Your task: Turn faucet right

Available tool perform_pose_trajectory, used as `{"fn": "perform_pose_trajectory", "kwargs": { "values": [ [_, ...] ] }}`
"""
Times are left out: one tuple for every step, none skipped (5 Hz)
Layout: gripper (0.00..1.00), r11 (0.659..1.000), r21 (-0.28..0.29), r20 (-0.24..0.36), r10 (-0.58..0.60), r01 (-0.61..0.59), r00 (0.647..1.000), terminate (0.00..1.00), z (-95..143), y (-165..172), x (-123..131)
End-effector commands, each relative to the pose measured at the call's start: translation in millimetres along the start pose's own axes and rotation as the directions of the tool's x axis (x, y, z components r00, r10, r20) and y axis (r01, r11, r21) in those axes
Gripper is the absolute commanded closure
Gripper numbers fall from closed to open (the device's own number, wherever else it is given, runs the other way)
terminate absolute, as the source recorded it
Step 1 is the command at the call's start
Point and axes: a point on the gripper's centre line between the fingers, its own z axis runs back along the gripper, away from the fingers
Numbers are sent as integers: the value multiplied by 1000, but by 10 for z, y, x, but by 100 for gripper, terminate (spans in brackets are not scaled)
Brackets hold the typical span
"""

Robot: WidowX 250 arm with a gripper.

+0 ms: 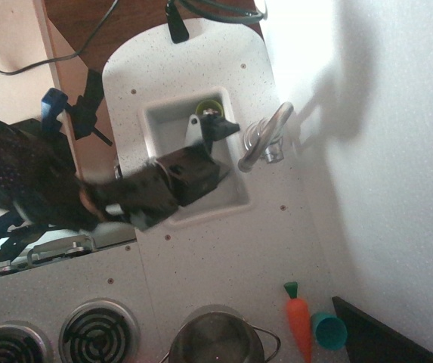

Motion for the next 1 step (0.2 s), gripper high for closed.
{"fn": "perform_pose_trajectory", "kwargs": {
  "values": [
    [0, 997, -64, 116, 60, -53, 991, 100, -33, 154, 125]
  ]
}}
